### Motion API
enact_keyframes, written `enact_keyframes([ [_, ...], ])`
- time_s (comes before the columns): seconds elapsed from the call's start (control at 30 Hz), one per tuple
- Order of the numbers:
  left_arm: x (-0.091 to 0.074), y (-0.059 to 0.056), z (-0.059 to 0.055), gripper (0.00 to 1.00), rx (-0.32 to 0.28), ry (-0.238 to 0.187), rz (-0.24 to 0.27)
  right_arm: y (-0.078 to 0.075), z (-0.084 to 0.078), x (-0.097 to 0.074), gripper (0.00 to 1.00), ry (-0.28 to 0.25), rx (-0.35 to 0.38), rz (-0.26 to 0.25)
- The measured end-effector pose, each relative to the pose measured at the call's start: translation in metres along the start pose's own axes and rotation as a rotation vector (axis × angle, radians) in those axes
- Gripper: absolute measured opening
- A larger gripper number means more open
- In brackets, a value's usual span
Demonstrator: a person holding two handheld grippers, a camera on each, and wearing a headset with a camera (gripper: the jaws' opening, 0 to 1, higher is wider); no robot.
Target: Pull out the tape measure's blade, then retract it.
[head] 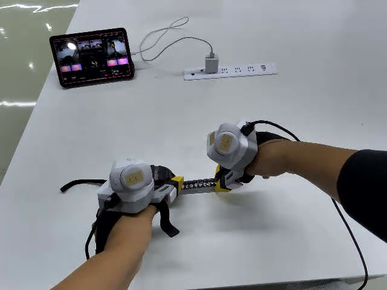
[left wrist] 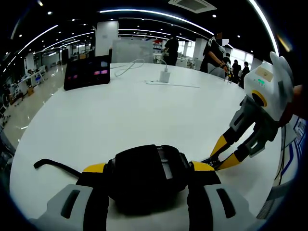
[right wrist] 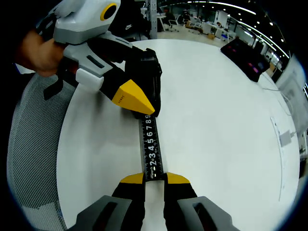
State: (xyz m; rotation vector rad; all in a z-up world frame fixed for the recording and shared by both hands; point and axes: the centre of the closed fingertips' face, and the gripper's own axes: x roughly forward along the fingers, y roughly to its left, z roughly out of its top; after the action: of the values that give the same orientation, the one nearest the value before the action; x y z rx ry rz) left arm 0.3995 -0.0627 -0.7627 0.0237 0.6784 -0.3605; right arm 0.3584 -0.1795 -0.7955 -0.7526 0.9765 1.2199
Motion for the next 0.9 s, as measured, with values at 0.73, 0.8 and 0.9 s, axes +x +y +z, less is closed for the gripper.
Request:
enact_keyframes([
  [0.73, 0.001, 0.0, 0.0, 0.62, -0.004, 0.0, -0.001, 0.003, 0.012, 0.005, 0.1, -0.021, 0.004, -0.001],
  [0.8, 0.001, 0.001, 0.0, 0.62, -0.004, 0.0, -0.001, 0.003, 0.012, 0.005, 0.1, -0.022, 0.004, 0.0],
  [0.9, 0.001, 0.001, 0.0, 0.62, -0.004, 0.0, -0.002, 0.003, 0.014, 0.005, 0.1, -0.024, 0.001, -0.003],
])
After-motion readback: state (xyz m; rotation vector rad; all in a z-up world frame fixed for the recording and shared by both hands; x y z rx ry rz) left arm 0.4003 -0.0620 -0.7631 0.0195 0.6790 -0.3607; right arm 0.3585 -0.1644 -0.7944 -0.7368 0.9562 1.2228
